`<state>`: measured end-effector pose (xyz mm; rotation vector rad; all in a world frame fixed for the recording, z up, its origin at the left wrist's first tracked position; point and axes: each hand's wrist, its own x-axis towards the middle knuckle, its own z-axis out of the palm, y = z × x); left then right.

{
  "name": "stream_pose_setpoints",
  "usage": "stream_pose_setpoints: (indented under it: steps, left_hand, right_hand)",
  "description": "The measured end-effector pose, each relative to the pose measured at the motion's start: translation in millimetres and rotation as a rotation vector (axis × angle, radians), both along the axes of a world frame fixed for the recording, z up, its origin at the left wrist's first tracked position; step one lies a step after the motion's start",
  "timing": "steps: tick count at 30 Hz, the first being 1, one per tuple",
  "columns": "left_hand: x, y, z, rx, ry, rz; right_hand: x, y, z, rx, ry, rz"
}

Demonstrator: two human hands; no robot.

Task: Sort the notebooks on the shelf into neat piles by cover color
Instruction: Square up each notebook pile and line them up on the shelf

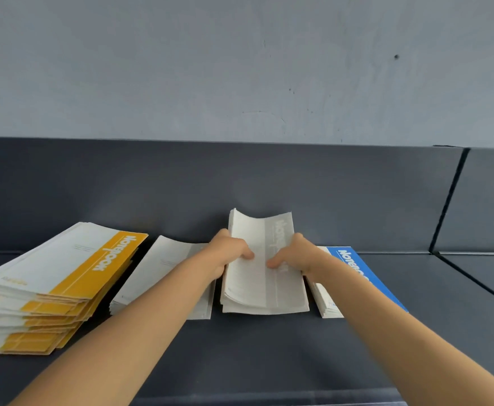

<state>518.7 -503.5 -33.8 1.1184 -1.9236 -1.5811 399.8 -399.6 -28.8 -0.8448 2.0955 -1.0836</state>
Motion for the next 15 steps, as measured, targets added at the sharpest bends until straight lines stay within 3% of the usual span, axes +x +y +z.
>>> stream_pose_setpoints:
  steps: [4,9,15]
  left_hand:
    - [-6.6,0.0,-12.5,-0.134,-0.162,0.023]
    - [-7.2,3.0,-18.9,-0.251,-0.372,-0.036]
    - [-8.0,9.3,-19.8,-0.503,-0.448,-0.099]
  right_hand:
    - [7.8,-4.3,-8.5,0.077,0.130,-0.081]
    - [8.9,-3.9,-18.2,0.168,0.273,0.040]
    - [10.7,-5.9,-20.4,0.275,0.438,0.121]
